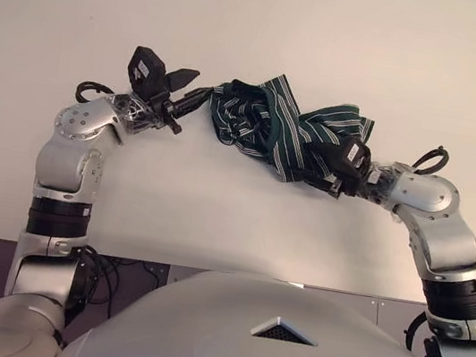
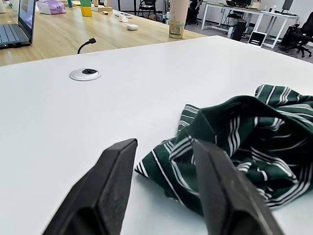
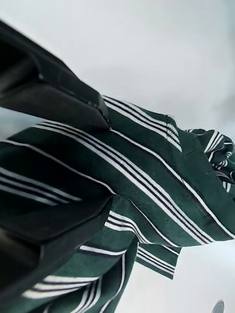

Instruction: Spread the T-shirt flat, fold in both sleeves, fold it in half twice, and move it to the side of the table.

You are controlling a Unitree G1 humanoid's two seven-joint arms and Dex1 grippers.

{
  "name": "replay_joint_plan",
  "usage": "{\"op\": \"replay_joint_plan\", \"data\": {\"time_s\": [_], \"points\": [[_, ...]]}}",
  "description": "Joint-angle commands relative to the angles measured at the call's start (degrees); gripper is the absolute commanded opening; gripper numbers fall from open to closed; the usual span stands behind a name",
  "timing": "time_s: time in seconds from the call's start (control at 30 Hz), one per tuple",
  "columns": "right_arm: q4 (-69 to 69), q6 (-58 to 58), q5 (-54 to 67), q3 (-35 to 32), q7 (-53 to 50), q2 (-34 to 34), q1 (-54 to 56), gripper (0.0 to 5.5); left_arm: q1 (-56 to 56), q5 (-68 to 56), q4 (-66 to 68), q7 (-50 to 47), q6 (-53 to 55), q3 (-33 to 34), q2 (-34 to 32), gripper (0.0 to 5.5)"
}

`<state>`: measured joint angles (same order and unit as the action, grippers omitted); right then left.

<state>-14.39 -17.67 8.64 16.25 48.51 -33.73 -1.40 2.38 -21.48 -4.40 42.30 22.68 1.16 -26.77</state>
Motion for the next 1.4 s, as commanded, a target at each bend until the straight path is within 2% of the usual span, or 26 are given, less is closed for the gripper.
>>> {"op": "replay_joint_plan", "data": {"time_s": [0.03, 0.3, 0.37, 0.6, 0.77, 0.8, 0.93, 1.03, 1.13, 1.4], "points": [[1.3, 3.8, -3.4, 1.6, -2.2, 1.3, -0.4, 2.48, 1.9, 0.5, 2.6, 1.8, 0.8, -1.2, -1.0, 2.03], [7.9, 15.8, -9.6, 1.7, -3.8, 0.5, 0.5, 2.48, 7.7, 1.5, 8.5, 2.1, -0.1, -4.3, 3.0, 2.03], [8.8, 17.3, -10.1, 0.9, -4.5, 1.0, 1.3, 2.16, 8.1, 1.9, 9.9, 2.2, -0.7, -4.8, 3.7, 2.07], [0.6, 13.2, -3.5, -3.6, -5.7, 3.9, 5.4, 0.98, 6.1, 2.0, 9.6, 1.7, -1.4, -4.7, 4.7, 0.98], [-1.6, 10.8, -2.2, -3.5, -5.2, 3.7, 5.5, 0.05, 6.8, 1.8, 9.1, 1.4, -1.7, -4.7, 5.5, 0.12], [-1.6, 10.4, -2.2, -3.4, -5.2, 3.6, 5.5, 0.00, 6.9, 1.8, 9.0, 1.3, -1.6, -4.7, 5.7, 0.03], [-2.8, 8.8, -0.1, -3.8, -4.1, 3.5, 5.4, 0.00, 7.1, 1.7, 8.4, 1.1, -1.6, -4.6, 5.9, 0.03], [-3.6, 9.0, 0.8, -3.2, -1.3, 1.9, 4.1, 0.53, 7.1, 1.7, 7.9, 0.8, -1.5, -4.4, 6.2, 0.00], [-2.3, 10.4, -3.5, -1.1, -1.1, 0.7, 3.2, 1.02, 6.9, 1.6, 7.4, 0.9, -1.3, -4.3, 6.3, 0.00], [-1.1, 14.9, -14.2, 4.5, -9.1, 3.9, 0.0, 1.07, 7.3, 0.8, 5.1, 2.8, 1.6, -4.7, 4.3, 0.00]]}}
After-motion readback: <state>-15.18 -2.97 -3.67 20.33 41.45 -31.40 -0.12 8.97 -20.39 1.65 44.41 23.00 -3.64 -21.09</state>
